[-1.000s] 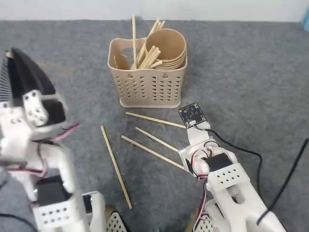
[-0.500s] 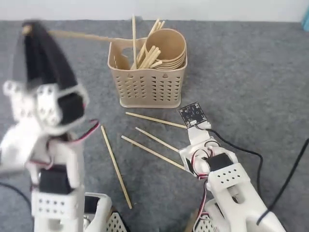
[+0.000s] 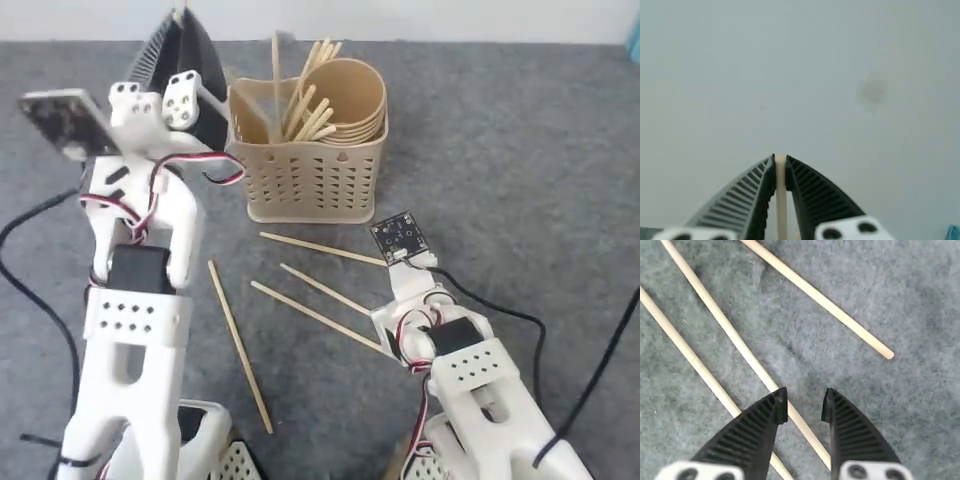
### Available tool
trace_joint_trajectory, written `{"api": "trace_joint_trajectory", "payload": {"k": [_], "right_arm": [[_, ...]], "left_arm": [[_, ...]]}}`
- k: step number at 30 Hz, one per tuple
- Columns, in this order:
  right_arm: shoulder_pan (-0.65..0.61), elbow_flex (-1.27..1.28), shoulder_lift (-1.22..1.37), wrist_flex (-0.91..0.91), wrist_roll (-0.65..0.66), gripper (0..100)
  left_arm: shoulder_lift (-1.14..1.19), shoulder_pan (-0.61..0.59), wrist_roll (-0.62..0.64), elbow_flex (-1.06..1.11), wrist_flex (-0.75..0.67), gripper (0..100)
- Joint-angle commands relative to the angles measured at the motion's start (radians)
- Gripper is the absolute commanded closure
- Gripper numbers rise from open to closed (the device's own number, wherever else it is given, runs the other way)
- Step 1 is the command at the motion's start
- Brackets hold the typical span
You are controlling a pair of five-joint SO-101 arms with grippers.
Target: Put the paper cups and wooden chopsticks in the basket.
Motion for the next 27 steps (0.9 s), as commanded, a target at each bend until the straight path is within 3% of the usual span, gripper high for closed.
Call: {"api": "trace_joint_trajectory", "payload": {"k": [1, 10, 14, 19, 23, 27], "right_arm": [[0.013, -0.005, 0.004, -0.018, 0.02, 87.6], [0.013, -0.005, 0.004, -0.018, 0.02, 87.6], [0.013, -0.005, 0.004, -0.018, 0.02, 87.6], [0.013, -0.005, 0.004, -0.018, 0.02, 87.6], [0.013, -0.005, 0.004, -0.018, 0.02, 87.6], [0.013, -0.005, 0.004, -0.018, 0.02, 87.6]], "left_arm": [[0.005, -0.008, 0.002, -0.021, 0.068, 99], [0.003, -0.002, 0.002, 0.05, 0.081, 98], [-0.014, -0.009, 0.002, 0.012, 0.112, 82], [-0.112, -0.04, 0.005, -0.097, 0.4, 63], [-0.213, -0.044, 0.006, -0.174, 0.649, 62], [-0.319, -0.055, 0.006, -0.174, 0.792, 62]]}}
